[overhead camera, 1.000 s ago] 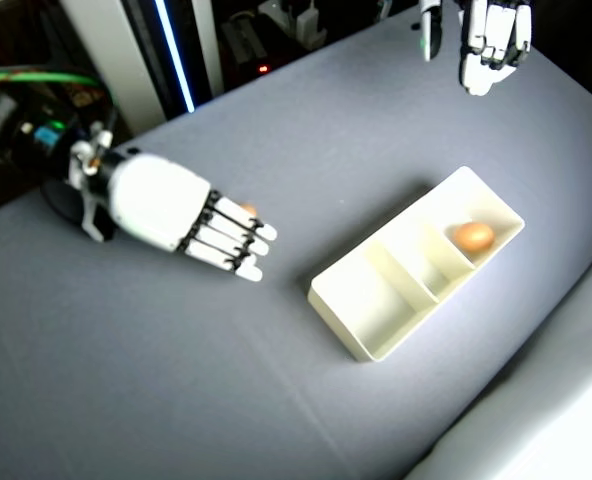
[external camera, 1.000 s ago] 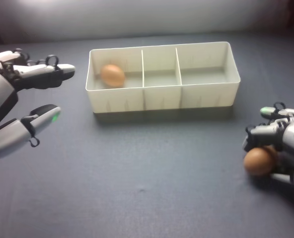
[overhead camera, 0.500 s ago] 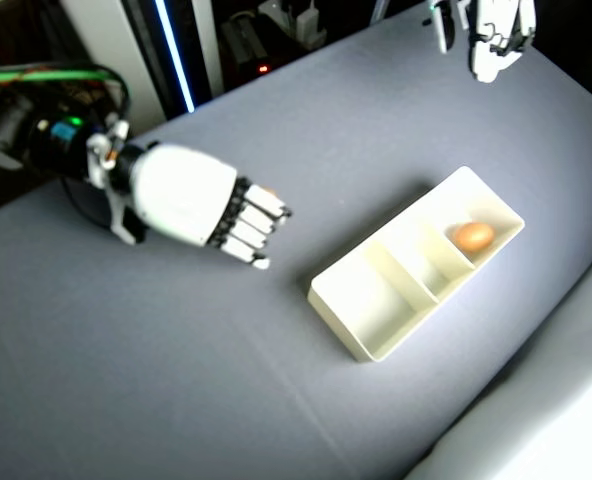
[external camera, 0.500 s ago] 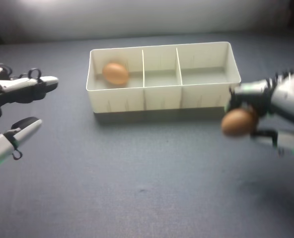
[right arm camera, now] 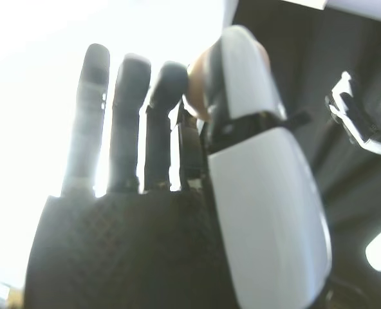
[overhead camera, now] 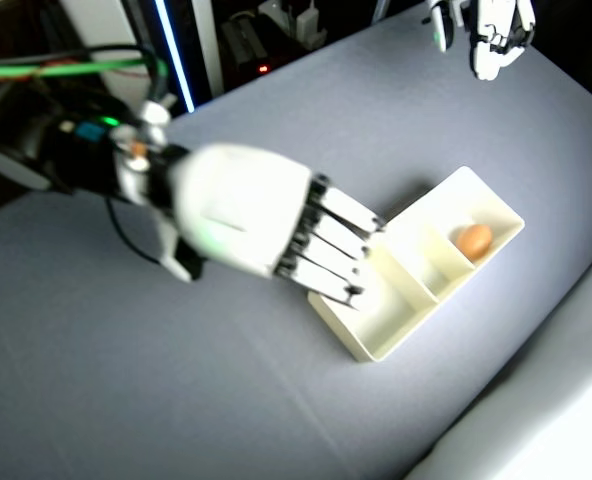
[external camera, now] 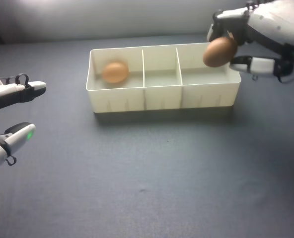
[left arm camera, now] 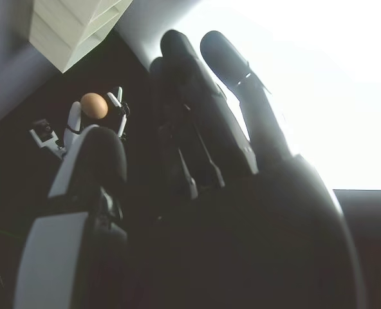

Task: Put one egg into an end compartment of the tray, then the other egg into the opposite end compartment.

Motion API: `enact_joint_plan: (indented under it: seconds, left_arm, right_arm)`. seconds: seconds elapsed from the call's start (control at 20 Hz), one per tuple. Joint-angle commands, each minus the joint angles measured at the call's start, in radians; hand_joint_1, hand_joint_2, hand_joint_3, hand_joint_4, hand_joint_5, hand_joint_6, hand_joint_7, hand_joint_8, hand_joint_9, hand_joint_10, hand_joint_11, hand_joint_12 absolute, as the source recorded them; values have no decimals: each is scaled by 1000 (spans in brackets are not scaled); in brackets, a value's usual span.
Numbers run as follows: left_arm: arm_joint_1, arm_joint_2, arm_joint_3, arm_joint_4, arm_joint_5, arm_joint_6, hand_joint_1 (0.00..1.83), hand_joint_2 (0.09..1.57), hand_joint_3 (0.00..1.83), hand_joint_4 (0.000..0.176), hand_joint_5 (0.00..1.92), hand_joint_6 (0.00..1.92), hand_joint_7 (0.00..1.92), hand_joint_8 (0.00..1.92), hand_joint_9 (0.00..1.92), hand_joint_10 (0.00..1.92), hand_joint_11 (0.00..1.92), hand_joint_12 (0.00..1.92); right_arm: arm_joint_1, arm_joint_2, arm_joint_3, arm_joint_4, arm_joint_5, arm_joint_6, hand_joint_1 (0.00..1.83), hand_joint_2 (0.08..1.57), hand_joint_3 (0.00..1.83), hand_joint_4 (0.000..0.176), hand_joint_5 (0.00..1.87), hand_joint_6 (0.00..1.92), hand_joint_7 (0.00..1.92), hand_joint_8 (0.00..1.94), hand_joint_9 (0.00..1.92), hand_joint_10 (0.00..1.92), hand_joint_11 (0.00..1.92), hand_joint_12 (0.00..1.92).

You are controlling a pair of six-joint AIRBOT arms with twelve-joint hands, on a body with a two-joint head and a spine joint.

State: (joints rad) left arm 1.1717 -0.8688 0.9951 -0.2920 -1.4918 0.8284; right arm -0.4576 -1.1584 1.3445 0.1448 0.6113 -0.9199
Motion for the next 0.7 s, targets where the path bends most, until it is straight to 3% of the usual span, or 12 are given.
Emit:
enact_joint_plan:
  seconds: [0.0,0.05,0.1,0.15,0.2,0.25,0.3,0.35,0.45,0.5,0.55,0.65]
  left_arm:
    - [-4,-1,1,-5,-131,-4,491,1434,3,0,557,3,773,10,811,25,263,1365]
    - [-4,-4,4,-6,-131,-5,499,1439,2,0,548,1,779,8,809,21,249,1391]
    - [-4,-5,5,-7,-130,-6,512,1430,0,0,550,1,749,1,771,5,211,1381]
    - [-4,-6,7,-7,-130,-7,519,1424,0,0,554,3,751,4,776,7,212,1390]
    - [-4,-7,8,-7,-130,-8,533,1420,0,0,550,1,764,7,792,13,220,1414]
    - [-4,-7,9,-8,-130,-10,568,1415,0,0,549,0,783,11,813,21,233,1435]
    - [-4,-8,8,-8,-130,-11,603,1401,0,0,552,1,772,5,805,16,229,1435]
    - [-4,-9,6,-10,-131,-11,603,1371,0,0,544,0,764,1,808,15,244,1416]
    - [-1,-10,4,-13,-133,-12,648,1314,0,0,549,1,751,2,786,4,228,1414]
    - [-1,-10,3,-14,-136,-13,669,1301,0,0,547,0,733,0,752,1,195,1407]
    - [0,-10,2,-15,-140,-13,674,1298,0,0,546,0,708,0,708,0,153,1390]
    - [3,-8,-1,-18,-149,-13,641,1312,2,0,535,0,661,2,661,2,113,1385]
  right_arm:
    - [17,-11,22,8,52,0,1122,1355,1,0,628,1396,528,1862,499,1893,672,1921]
    - [25,-38,55,18,12,0,1090,1369,1,0,496,1571,603,1735,471,1729,547,1921]
    - [28,-56,76,24,-9,0,1257,1348,3,0,367,1599,638,1601,588,1758,433,1921]
    - [30,-72,97,31,-32,-1,1115,1275,0,0,81,1045,346,1194,349,1555,221,1921]
    - [30,-81,110,39,-47,-1,912,1266,0,0,15,392,108,662,115,1232,43,1885]
    - [30,-85,118,50,-57,-1,857,1253,0,0,2,78,41,297,22,887,8,1790]
    - [30,-85,120,59,-58,-1,748,1245,0,0,0,15,7,59,4,561,1,1650]
    - [30,-85,118,63,-58,-1,746,1238,0,5,0,2,1,11,0,289,0,1578]
    - [30,-80,91,63,-27,-1,738,1243,0,33,0,0,0,0,0,39,0,1567]
    - [30,-56,61,63,11,-1,646,1257,6,37,0,0,0,0,0,7,0,1559]
    - [30,-40,39,63,39,-1,606,1283,3,17,0,0,0,0,0,1,0,1420]
    - [26,21,-30,60,120,-1,396,1344,3,13,0,0,0,0,0,0,0,1117]
